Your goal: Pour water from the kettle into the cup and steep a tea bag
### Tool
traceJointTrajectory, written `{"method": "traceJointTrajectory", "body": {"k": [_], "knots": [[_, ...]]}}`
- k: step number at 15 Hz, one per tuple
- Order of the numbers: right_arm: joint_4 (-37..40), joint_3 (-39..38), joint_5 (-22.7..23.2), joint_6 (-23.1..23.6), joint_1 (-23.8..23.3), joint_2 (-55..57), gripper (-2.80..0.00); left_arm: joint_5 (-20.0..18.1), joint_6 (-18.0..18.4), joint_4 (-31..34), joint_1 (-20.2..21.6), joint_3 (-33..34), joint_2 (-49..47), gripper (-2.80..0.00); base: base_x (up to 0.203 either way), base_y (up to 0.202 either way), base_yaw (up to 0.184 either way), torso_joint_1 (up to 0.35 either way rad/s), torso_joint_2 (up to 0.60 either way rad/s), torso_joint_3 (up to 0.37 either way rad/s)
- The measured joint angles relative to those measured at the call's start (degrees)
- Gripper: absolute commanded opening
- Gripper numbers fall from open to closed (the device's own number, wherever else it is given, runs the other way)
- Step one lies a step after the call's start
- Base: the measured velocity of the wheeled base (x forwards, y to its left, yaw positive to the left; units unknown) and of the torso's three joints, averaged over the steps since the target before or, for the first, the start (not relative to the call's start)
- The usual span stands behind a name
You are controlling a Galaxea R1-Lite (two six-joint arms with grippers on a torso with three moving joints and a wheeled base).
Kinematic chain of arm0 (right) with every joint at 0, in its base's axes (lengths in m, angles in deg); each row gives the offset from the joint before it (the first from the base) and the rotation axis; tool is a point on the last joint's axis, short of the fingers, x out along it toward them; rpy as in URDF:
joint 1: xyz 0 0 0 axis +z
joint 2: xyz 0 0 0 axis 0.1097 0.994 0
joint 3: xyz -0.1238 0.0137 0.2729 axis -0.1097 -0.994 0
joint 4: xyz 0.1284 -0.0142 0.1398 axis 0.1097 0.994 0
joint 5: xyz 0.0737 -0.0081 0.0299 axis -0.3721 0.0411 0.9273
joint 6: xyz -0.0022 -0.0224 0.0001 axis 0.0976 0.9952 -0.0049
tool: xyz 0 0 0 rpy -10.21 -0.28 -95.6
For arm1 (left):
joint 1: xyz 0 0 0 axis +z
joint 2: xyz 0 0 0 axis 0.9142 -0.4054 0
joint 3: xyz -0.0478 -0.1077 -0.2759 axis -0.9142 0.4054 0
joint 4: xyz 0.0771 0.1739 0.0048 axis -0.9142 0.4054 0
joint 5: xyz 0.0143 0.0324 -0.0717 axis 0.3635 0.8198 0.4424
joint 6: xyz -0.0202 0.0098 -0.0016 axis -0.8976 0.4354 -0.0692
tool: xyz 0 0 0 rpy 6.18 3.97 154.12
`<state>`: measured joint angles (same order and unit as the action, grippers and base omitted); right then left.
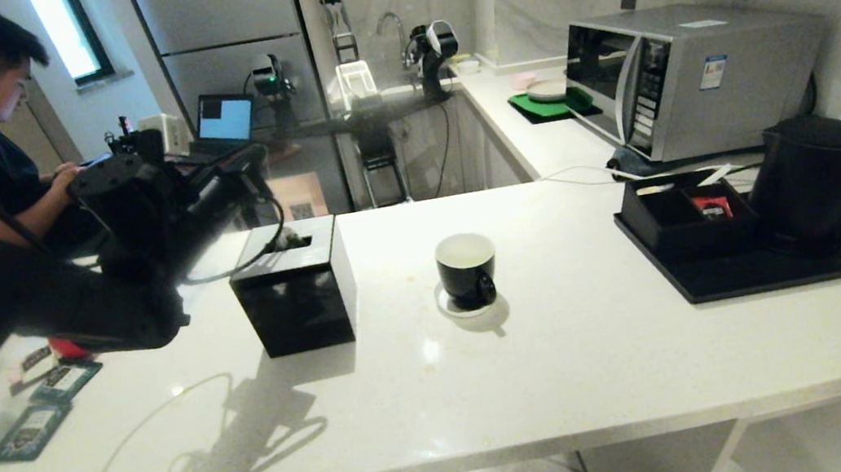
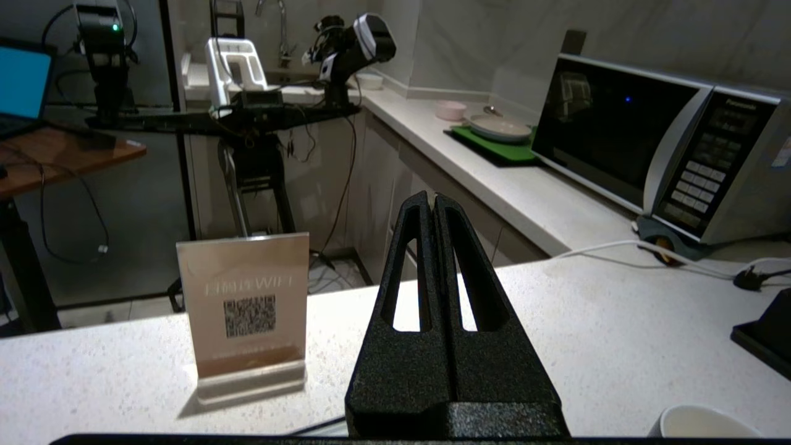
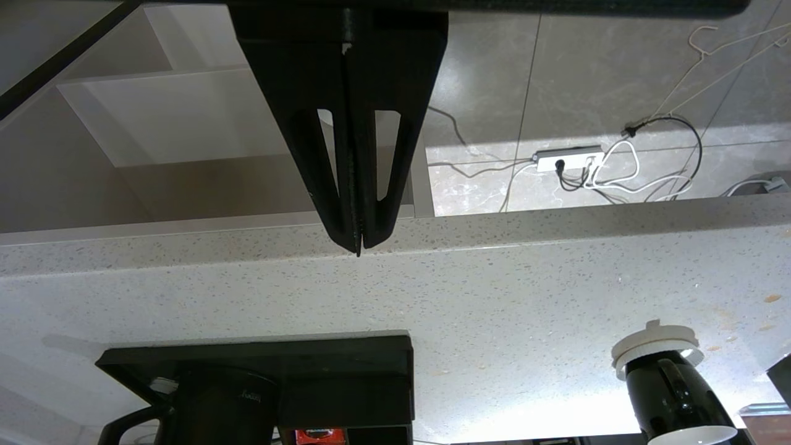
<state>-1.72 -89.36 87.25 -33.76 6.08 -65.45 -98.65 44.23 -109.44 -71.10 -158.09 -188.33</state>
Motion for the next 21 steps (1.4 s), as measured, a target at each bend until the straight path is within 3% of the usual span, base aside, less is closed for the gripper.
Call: {"method": "traceJointTrajectory", "body": {"k": [21], "knots": [[0.00,0.00,0.00,0.00,0.00,0.00,-2.80,0.02,-0.07,4.00,0.02,-6.67,0.20,-2.80,0.000,0.000,0.000,0.000,0.00,0.000]]}}
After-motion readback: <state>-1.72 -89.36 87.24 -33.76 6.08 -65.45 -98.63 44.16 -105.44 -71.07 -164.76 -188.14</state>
